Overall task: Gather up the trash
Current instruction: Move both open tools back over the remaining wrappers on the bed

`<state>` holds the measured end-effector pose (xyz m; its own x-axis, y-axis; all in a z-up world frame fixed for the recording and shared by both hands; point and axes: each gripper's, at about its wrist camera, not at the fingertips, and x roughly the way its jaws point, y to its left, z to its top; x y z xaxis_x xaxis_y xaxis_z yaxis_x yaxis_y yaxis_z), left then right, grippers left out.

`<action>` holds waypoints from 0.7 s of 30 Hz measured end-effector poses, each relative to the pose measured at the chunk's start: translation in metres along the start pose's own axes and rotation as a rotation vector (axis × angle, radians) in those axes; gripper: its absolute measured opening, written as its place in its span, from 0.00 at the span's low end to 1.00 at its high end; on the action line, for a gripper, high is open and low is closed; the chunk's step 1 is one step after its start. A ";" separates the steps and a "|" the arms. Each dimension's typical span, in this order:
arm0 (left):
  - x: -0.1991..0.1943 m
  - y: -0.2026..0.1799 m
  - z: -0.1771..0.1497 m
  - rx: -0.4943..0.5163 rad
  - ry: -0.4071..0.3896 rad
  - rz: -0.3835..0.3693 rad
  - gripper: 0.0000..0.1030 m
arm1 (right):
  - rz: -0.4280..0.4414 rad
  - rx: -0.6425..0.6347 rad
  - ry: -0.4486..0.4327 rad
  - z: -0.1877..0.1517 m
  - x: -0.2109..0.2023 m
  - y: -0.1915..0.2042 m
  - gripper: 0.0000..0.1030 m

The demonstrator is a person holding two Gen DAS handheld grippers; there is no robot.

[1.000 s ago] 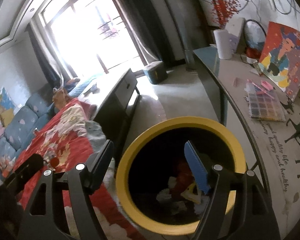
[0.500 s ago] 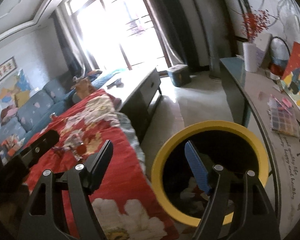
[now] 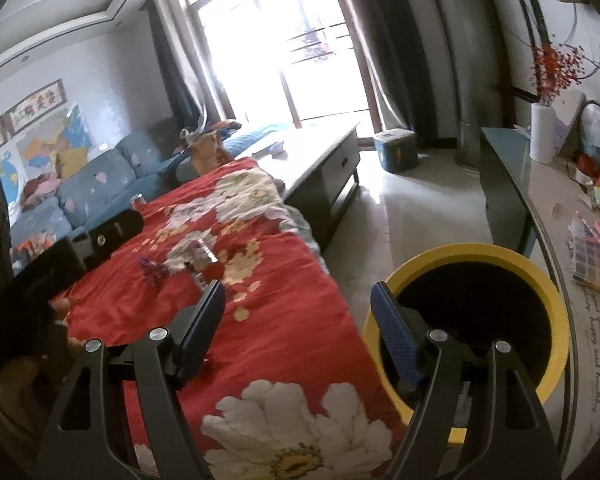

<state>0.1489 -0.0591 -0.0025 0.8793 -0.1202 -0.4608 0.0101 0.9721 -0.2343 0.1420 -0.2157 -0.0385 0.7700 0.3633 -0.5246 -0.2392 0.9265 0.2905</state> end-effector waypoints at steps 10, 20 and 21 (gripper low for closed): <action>-0.003 0.044 0.000 -0.078 -0.008 0.074 0.89 | 0.046 -0.072 0.049 -0.010 0.013 0.034 0.70; -0.003 0.076 -0.002 -0.140 0.001 0.122 0.89 | 0.078 -0.134 0.101 -0.019 0.030 0.058 0.70; -0.003 0.079 -0.003 -0.145 0.003 0.128 0.89 | 0.080 -0.139 0.106 -0.020 0.032 0.060 0.70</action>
<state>0.1462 0.0177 -0.0222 0.8674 0.0019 -0.4977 -0.1710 0.9403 -0.2943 0.1408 -0.1460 -0.0538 0.6808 0.4374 -0.5875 -0.3818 0.8964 0.2250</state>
